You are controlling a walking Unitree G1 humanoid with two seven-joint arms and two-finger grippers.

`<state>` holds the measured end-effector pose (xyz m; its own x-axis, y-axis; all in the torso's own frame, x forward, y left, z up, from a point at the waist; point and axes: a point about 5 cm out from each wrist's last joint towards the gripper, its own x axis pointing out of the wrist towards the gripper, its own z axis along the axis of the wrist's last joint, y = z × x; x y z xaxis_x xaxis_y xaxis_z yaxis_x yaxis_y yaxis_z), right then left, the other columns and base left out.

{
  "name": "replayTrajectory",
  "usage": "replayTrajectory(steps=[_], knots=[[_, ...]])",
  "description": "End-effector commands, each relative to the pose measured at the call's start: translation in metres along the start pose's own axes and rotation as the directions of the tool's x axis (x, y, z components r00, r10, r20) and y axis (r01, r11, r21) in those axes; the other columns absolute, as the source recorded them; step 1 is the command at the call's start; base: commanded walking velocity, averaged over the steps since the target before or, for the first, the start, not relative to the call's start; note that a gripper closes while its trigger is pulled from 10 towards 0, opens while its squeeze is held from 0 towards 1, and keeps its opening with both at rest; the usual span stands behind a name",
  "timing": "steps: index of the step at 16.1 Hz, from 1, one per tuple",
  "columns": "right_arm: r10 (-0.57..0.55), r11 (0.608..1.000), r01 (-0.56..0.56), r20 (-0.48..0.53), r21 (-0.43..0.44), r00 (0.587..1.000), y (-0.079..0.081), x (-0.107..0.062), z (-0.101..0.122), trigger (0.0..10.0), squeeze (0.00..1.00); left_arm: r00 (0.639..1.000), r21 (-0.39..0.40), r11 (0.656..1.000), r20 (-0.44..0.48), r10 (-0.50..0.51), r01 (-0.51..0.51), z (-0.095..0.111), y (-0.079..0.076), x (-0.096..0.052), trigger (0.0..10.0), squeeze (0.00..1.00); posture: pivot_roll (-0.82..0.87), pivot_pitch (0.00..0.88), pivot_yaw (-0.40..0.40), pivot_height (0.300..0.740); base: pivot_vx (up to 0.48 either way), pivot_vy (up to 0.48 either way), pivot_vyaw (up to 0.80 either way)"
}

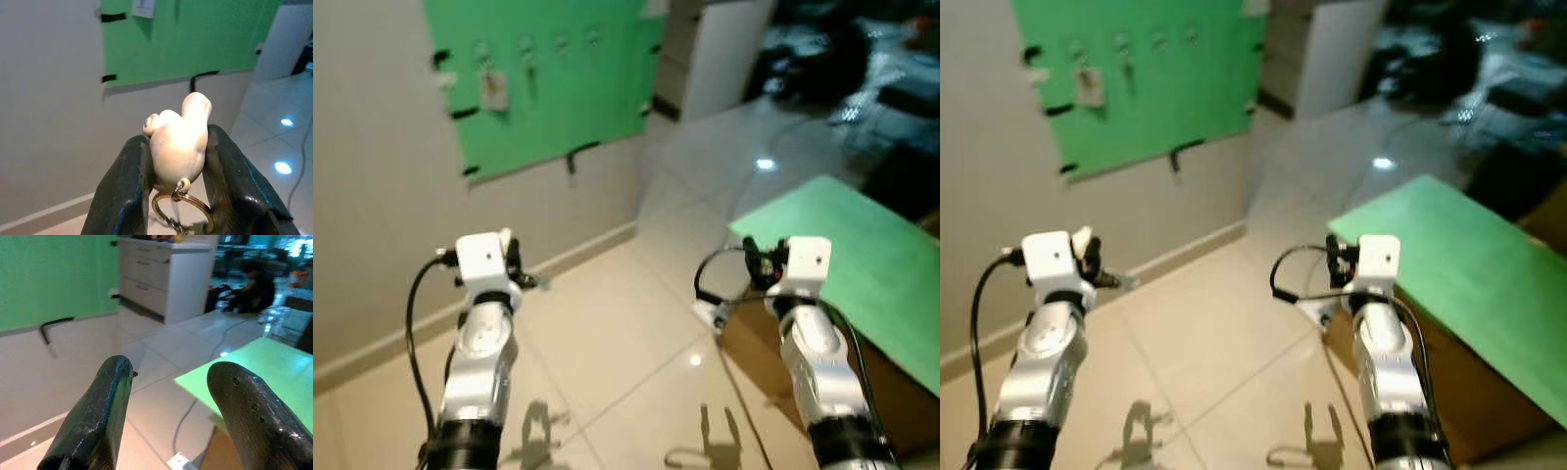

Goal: Hang keys on a hook

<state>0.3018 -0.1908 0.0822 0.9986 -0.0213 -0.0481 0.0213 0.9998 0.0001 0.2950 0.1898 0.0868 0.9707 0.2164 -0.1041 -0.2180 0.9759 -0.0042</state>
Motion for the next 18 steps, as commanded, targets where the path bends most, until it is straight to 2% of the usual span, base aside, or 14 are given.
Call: replayTrajectory(steps=[1, 7, 9, 11, 18], knots=[[-0.019, 1.000, 0.019, -0.006, 0.022, 1.000, -0.006, -0.001, 0.000, 10.0, 0.21, 1.000, -0.016, 1.000, 0.012, -0.018, 0.019, 0.004, -0.008, 0.003, 10.0, 0.00, 0.01, 0.000, -0.039, 0.740, 0.480, 0.000, 0.75], [0.021, 0.998, -0.021, -0.004, 0.066, 1.000, -0.004, -0.001, -0.001, 10.0, 0.25, 0.999, -0.020, 0.999, -0.001, -0.045, 0.045, 0.003, -0.015, 0.002, 10.0, 0.00, 0.01, 0.000, -0.037, 0.740, 0.445, 0.000, 0.59], [0.049, 0.996, -0.049, -0.005, 0.078, 0.999, -0.002, 0.000, -0.001, 10.0, 0.26, 0.995, 0.032, 0.995, -0.037, -0.096, 0.098, -0.003, -0.019, 0.001, 10.0, 0.00, 0.02, 0.000, -0.043, 0.740, 0.000, 0.000, 0.52], [0.105, 0.990, -0.103, -0.015, 0.091, 0.994, 0.004, 0.000, -0.002, 10.0, 0.27, 0.990, 0.064, 0.988, -0.042, -0.136, 0.139, -0.008, -0.014, -0.003, 10.0, 0.00, 0.03, 0.000, -0.045, 0.740, 0.000, 0.000, 0.53], [0.189, 0.977, -0.186, -0.022, 0.101, 0.982, 0.021, -0.010, -0.010, 10.0, 0.27, 0.981, 0.048, 0.979, -0.022, -0.195, 0.196, -0.007, -0.024, -0.012, 10.0, 0.00, 0.02, 0.000, -0.020, 0.740, 0.000, 0.000, 0.52]])
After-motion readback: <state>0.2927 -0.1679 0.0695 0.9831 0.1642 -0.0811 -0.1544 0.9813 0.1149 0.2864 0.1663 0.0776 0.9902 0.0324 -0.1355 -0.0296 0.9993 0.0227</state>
